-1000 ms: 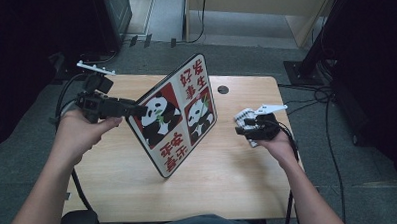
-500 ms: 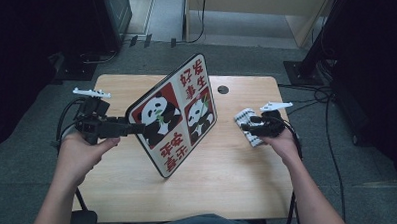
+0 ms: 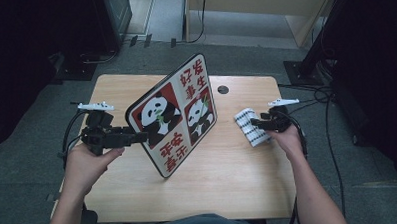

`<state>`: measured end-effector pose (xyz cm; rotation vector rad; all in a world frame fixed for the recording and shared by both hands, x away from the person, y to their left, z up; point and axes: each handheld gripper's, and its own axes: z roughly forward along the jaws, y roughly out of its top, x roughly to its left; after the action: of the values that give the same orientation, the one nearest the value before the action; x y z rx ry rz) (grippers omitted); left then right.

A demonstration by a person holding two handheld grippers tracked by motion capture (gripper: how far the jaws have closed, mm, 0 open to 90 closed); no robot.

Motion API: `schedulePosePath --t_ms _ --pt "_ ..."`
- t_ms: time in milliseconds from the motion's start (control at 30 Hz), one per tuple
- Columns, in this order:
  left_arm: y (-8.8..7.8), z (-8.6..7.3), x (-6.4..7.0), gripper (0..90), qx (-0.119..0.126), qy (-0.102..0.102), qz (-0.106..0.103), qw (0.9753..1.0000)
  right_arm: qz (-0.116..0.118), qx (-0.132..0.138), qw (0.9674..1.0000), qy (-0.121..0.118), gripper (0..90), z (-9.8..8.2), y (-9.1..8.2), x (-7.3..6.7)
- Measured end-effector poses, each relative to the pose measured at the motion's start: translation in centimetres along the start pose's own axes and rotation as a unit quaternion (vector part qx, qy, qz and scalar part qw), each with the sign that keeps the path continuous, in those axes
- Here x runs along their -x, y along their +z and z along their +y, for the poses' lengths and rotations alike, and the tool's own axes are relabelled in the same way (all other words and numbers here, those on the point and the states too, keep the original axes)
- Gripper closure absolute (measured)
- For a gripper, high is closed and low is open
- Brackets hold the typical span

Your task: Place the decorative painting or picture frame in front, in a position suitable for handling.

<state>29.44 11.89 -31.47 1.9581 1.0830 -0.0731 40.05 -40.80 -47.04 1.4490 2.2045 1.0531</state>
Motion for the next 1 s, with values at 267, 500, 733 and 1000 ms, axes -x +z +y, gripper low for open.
schedulePosePath --t_ms 267,500,733,1000 --pt "0.5 -0.7 -0.3 47.1 0.010 -0.006 -0.007 0.9999 -0.008 -0.041 0.9991 -0.005 42.5 -0.8 1.8 0.2" --pt "0.8 -0.8 -0.5 50.2 0.007 -0.007 -0.010 0.9999 -0.023 -0.061 0.9976 -0.023 44.4 -1.1 3.0 -0.4" --pt "1.0 -0.9 -0.6 53.1 0.008 -0.011 -0.016 0.9998 -0.034 -0.054 0.9978 -0.020 48.3 -1.4 3.1 -0.4" --pt "1.3 -1.1 -1.1 57.9 0.020 -0.017 -0.024 0.9994 -0.052 -0.045 0.9972 -0.029 56.2 -1.9 3.2 -0.6"
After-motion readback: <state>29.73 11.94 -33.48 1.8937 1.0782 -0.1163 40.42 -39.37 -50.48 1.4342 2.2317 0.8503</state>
